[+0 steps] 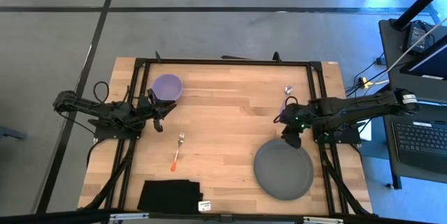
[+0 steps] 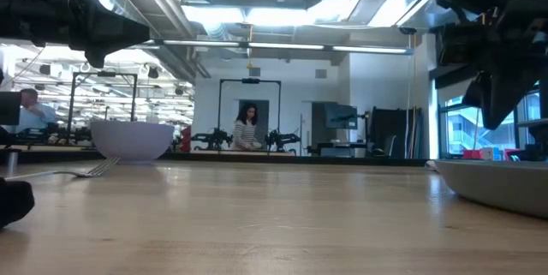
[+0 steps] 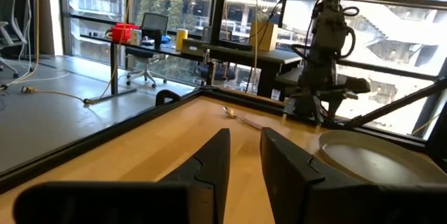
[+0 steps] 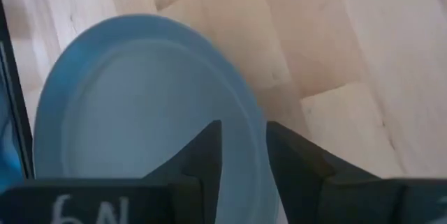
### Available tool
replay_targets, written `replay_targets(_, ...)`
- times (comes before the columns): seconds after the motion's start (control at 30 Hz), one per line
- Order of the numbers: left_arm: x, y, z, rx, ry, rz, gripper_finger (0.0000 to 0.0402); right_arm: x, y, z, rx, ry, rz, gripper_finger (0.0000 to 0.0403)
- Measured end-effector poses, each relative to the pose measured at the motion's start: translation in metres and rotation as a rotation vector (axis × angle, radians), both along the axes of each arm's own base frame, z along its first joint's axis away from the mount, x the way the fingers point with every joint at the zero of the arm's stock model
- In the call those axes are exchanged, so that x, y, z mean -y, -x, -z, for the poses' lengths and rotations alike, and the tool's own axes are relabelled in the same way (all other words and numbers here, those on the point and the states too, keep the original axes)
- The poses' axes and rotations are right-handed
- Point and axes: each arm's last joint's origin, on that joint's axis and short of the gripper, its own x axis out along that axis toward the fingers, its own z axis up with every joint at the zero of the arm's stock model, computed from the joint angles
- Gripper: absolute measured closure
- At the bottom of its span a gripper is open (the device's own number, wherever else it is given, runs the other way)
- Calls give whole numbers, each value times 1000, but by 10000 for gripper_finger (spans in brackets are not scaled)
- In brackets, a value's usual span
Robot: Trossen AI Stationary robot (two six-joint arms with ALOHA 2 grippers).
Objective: Set table place
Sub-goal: Put the gray plate to the center of the table
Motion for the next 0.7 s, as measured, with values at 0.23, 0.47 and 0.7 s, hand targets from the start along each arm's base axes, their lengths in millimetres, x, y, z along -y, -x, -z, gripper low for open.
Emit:
replay_targets(0.23,0,0,0,0,0,2,333,2,-6,9,-73,48,69,286)
replay_targets(0.47,0,0,0,0,1,3,346,2,-11,22,-165,75,79,294)
replay_targets(0.7,0,0,3,-28,-4,4,356,0,-14,31,-239,1,68,307)
